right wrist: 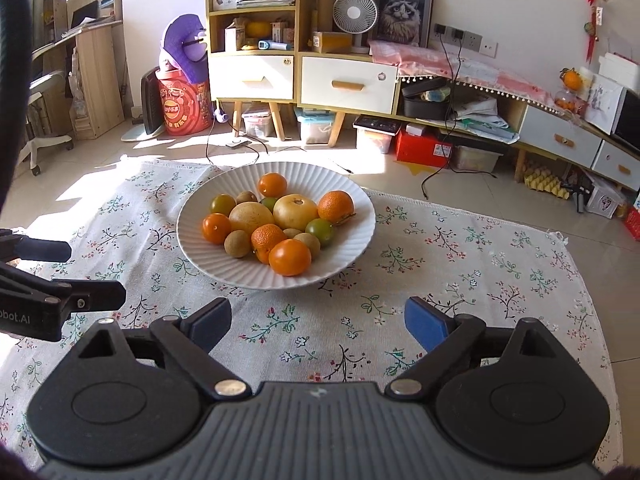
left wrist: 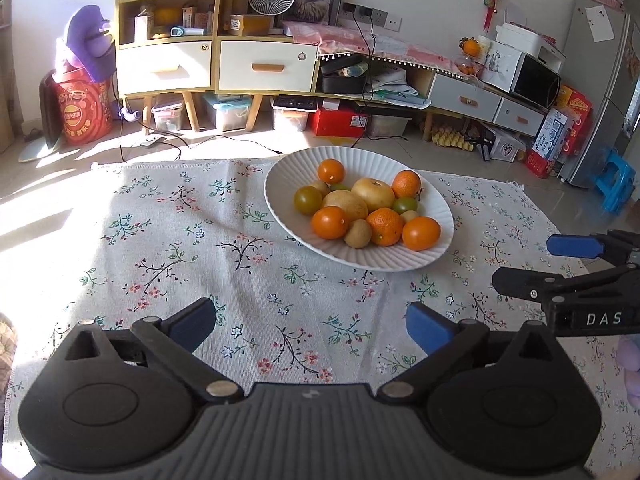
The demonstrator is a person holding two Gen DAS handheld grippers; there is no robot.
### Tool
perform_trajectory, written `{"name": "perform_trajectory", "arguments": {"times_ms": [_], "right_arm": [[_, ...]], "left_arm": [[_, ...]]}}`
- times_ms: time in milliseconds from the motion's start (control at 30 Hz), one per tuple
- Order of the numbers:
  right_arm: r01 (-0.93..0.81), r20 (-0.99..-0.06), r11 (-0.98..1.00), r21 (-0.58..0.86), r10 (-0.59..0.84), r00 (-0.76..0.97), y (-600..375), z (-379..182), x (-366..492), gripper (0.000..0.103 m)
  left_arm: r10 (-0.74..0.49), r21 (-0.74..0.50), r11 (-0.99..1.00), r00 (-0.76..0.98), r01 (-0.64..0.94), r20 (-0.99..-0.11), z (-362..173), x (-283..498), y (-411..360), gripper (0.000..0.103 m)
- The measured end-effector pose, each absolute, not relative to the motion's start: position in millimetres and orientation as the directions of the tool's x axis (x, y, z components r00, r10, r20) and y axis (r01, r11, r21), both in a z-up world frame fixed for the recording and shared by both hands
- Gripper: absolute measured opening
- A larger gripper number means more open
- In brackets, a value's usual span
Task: Organize fruits
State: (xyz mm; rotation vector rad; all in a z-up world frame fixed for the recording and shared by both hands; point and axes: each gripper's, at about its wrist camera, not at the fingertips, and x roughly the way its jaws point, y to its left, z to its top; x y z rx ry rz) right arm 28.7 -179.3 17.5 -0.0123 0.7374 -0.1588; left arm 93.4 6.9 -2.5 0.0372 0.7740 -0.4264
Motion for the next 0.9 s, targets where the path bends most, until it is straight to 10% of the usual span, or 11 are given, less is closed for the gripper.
{"name": "perform_trajectory", "arguments": {"times_ms": [900], "right_arm": [[0.224,-0.764,0.971,-0.083,-0.207,0.611,-154.0,9.3,4.3,0.101]], "left_arm": [[-0.143,-0.007,0.976,0.624,0.216,-0.768,-3.6,47.5,17.1,0.095]]}}
